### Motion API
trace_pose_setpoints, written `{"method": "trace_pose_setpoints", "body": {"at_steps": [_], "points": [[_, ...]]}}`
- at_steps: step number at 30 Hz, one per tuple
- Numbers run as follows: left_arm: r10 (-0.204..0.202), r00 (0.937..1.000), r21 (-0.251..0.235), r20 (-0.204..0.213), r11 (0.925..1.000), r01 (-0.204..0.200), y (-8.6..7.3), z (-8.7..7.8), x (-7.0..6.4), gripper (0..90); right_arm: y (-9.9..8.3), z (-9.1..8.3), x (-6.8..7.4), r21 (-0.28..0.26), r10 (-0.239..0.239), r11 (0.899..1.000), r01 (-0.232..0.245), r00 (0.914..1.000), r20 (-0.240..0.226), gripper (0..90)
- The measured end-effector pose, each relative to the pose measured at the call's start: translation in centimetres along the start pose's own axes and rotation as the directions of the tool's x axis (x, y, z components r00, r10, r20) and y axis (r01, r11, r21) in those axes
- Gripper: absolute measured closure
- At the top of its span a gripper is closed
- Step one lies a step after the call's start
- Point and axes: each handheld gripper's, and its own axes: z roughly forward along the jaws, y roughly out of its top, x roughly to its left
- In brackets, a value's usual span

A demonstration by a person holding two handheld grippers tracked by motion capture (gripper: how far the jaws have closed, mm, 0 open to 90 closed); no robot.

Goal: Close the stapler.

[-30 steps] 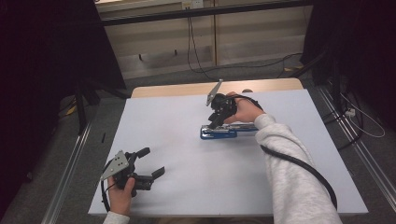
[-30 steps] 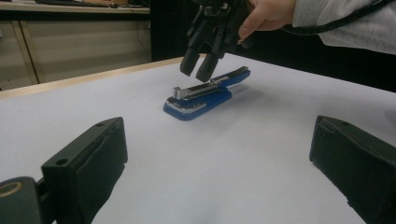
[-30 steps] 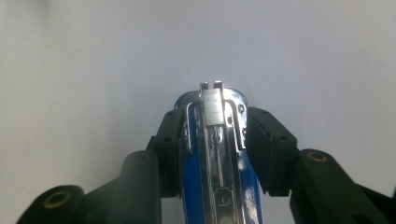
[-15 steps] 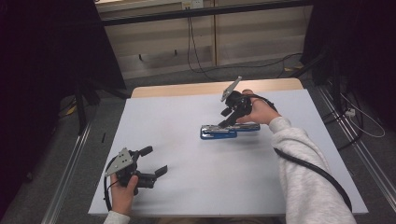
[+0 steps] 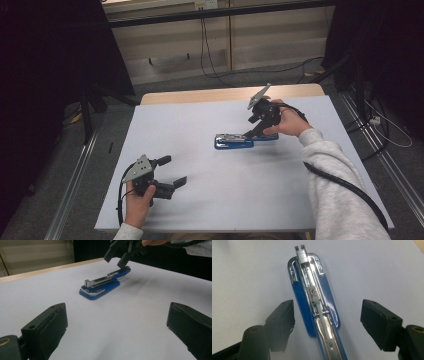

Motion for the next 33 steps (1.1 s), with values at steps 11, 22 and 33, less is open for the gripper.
{"method": "trace_pose_setpoints", "body": {"at_steps": [11,22,33], "points": [[-0.059,0.9976,0.006,-0.038,0.9982,0.059,0.7,1.4,0.8,3.3,-2.7,-1.9,-0.4,-0.021,0.051,0.999,-0.05,0.9966,0.064,24.7],[-0.067,0.997,0.01,-0.038,0.9977,0.067,1.4,2.9,1.4,3.3,-5.8,-3.1,-0.3,-0.044,0.095,0.995,-0.091,0.99,0.104,24.0],[-0.09,0.9952,0.033,-0.039,0.9953,0.091,1.9,5.0,1.8,3.3,-8.5,-4.2,0.4,-0.069,0.126,0.991,-0.116,0.9792,0.159,26.1]]}}
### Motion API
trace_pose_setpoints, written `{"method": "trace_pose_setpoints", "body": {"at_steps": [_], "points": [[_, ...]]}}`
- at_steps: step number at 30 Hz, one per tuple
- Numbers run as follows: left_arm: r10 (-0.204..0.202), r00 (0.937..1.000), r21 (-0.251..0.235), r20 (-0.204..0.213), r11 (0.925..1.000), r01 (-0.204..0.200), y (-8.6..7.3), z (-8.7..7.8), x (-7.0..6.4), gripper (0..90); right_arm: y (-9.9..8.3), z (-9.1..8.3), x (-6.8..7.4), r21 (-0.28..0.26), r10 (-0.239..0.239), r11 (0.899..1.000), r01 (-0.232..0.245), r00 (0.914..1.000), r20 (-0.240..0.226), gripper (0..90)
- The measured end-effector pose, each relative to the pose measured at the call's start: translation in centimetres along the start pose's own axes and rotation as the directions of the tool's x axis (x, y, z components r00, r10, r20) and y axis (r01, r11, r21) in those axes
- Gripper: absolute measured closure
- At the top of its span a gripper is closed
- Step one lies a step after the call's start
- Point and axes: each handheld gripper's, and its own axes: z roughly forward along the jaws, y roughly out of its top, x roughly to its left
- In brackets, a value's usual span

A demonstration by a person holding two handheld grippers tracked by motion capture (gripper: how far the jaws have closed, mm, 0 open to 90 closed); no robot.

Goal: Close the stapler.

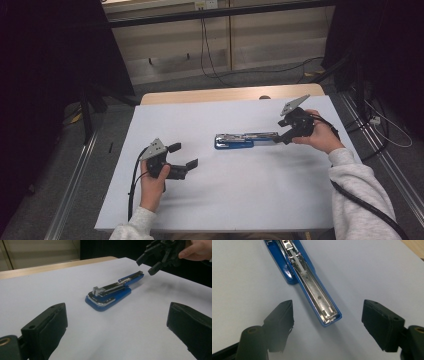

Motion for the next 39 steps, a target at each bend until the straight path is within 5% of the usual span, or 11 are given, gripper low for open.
{"method": "trace_pose_setpoints", "body": {"at_steps": [6,9,12,19,25,30,39], "points": [[-0.006,0.9998,0.035,-0.017,0.9994,0.007,0.3,1.4,0.5,3.3,-1.0,-0.1,0.5,0.0,0.01,1.0,-0.01,0.9993,0.036,29.6],[0.007,0.9995,0.037,-0.032,0.9993,-0.006,0.5,2.0,0.6,4.2,-1.7,-0.3,0.6,-0.043,0.04,0.998,-0.038,0.9983,0.043,35.3],[-0.018,0.9989,0.051,-0.044,0.9985,0.021,0.7,2.7,0.8,5.3,-2.2,-0.7,0.6,-0.048,0.065,0.997,-0.062,0.9955,0.068,40.8],[-0.077,0.9936,0.075,-0.083,0.9938,0.083,0.7,4.3,1.5,35.4,-3.6,-1.1,0.4,-0.061,0.111,0.992,-0.106,0.9896,0.091,59.4],[-0.048,0.9901,0.141,-0.132,0.9878,0.067,1.0,5.6,1.4,56.1,-3.8,-1.0,0.6,-0.04,0.114,0.993,-0.11,0.9867,0.116,72.3],[-0.065,0.9869,0.16,-0.147,0.983,0.089,0.6,6.4,1.9,75.1,-3.9,-0.7,0.7,-0.026,0.128,0.992,-0.126,0.9834,0.129,86.3],[-0.051,0.9912,0.234,-0.122,0.969,0.079,0.7,8.1,2.0,89.1,-3.8,0.7,0.9,0.021,0.123,0.992,-0.126,0.9851,0.12,90.0]]}}
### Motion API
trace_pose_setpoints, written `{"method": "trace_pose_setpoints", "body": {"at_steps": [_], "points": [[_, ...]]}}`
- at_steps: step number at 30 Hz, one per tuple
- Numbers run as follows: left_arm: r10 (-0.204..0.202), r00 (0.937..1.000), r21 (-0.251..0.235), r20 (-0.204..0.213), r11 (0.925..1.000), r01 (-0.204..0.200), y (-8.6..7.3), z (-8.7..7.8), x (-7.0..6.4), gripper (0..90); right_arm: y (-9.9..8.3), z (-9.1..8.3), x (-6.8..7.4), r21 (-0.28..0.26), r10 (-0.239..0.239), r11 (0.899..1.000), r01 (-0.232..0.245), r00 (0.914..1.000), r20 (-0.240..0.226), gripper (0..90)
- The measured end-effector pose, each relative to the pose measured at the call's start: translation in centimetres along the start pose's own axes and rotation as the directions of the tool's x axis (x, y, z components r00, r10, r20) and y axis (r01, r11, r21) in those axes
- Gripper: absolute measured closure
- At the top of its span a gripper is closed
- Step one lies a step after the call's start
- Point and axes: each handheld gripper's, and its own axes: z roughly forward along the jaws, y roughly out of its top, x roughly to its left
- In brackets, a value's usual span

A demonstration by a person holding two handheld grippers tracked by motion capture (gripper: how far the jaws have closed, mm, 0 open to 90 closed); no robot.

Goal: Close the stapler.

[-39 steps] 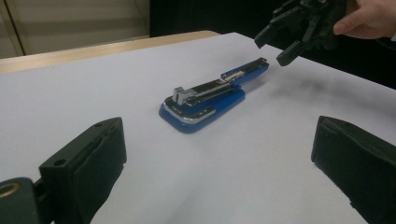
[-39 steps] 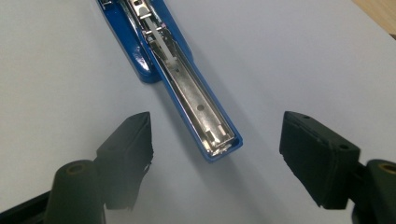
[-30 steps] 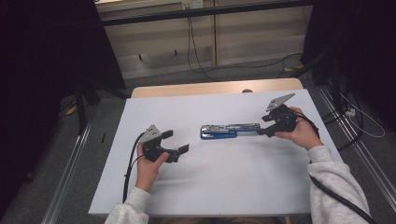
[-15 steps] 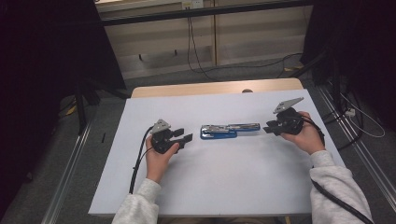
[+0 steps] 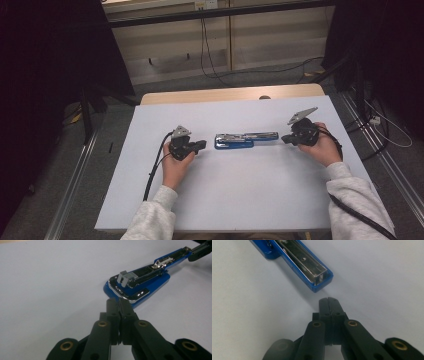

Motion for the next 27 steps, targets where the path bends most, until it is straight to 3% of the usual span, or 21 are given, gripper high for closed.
{"method": "trace_pose_setpoints", "body": {"at_steps": [10,20,23,27], "points": [[0.031,0.9995,0.054,0.012,0.9981,-0.031,0.2,2.0,-0.4,90.0,0.4,0.8,0.2,0.006,-0.013,1.0,0.013,0.9998,-0.016,90.0],[0.033,0.9992,0.083,0.02,0.996,-0.035,0.5,2.7,-0.6,90.0,0.6,1.1,0.4,0.02,-0.024,0.999,0.024,0.9996,-0.015,90.0],[0.056,0.9983,0.105,0.016,0.9928,-0.058,0.5,3.0,-0.8,89.7,0.6,1.0,0.3,0.014,-0.019,1.0,0.019,0.9997,-0.016,90.0],[0.056,0.9984,0.114,0.008,0.9918,-0.057,0.5,3.2,-0.9,88.1,0.6,1.0,0.3,0.012,-0.021,1.0,0.021,0.9997,-0.014,90.0]]}}
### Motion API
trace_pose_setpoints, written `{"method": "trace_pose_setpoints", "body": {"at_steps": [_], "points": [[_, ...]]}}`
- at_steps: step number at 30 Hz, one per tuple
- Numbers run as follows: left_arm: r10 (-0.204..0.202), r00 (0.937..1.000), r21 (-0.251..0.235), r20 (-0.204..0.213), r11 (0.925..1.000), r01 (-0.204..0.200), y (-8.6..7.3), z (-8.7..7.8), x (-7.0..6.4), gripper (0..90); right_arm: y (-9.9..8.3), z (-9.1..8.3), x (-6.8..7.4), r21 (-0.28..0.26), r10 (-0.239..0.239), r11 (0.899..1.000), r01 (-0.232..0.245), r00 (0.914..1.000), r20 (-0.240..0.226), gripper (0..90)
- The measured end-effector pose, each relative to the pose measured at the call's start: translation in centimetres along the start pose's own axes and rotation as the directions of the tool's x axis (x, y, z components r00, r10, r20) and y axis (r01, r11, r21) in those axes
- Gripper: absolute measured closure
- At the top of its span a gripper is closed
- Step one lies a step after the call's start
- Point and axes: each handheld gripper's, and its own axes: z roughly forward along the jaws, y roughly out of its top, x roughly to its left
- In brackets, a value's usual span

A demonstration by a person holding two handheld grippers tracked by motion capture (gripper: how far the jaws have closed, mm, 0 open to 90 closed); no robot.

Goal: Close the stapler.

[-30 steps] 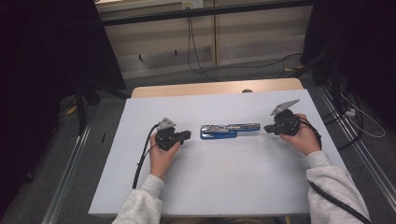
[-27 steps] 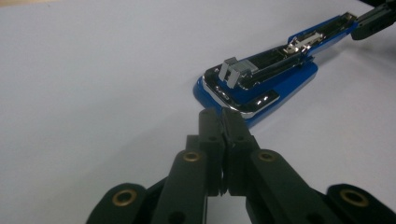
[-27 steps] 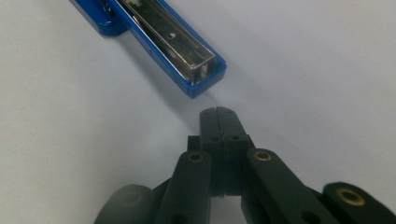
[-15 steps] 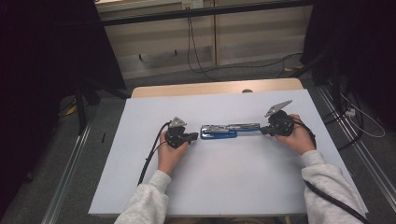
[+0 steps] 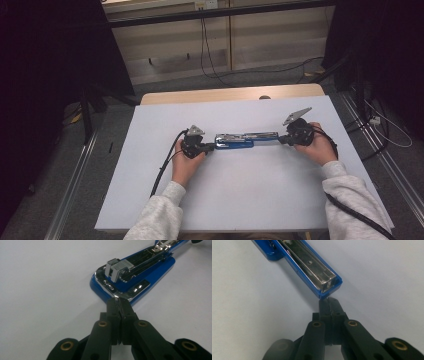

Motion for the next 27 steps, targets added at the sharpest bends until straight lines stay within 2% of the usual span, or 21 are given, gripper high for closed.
{"method": "trace_pose_setpoints", "body": {"at_steps": [13,17,20,24,27], "points": [[0.007,0.9998,0.007,-0.018,1.0,-0.007,0.1,0.1,-0.1,90.0,0.2,-0.5,0.2,-0.023,0.0,1.0,0.0,1.0,0.008,90.0],[0.006,0.9998,0.005,-0.019,1.0,-0.006,0.1,0.1,-0.2,90.0,0.6,-0.6,0.4,-0.045,-0.006,0.999,0.006,1.0,0.003,90.0],[0.008,0.9998,0.007,-0.021,0.9999,-0.007,0.1,0.1,-0.1,90.0,1.0,-0.8,0.6,-0.082,-0.003,0.997,0.003,1.0,-0.009,90.0],[0.008,0.9998,0.006,-0.02,1.0,-0.008,0.1,0.1,-0.1,90.0,1.5,-0.8,1.1,-0.09,-0.021,0.996,0.02,0.9997,-0.014,89.8],[-0.002,0.9998,-0.011,-0.022,0.9999,0.002,0.0,-0.2,0.0,89.4,1.5,-0.6,1.4,-0.092,-0.022,0.996,0.02,0.9996,-0.02,83.2]]}}
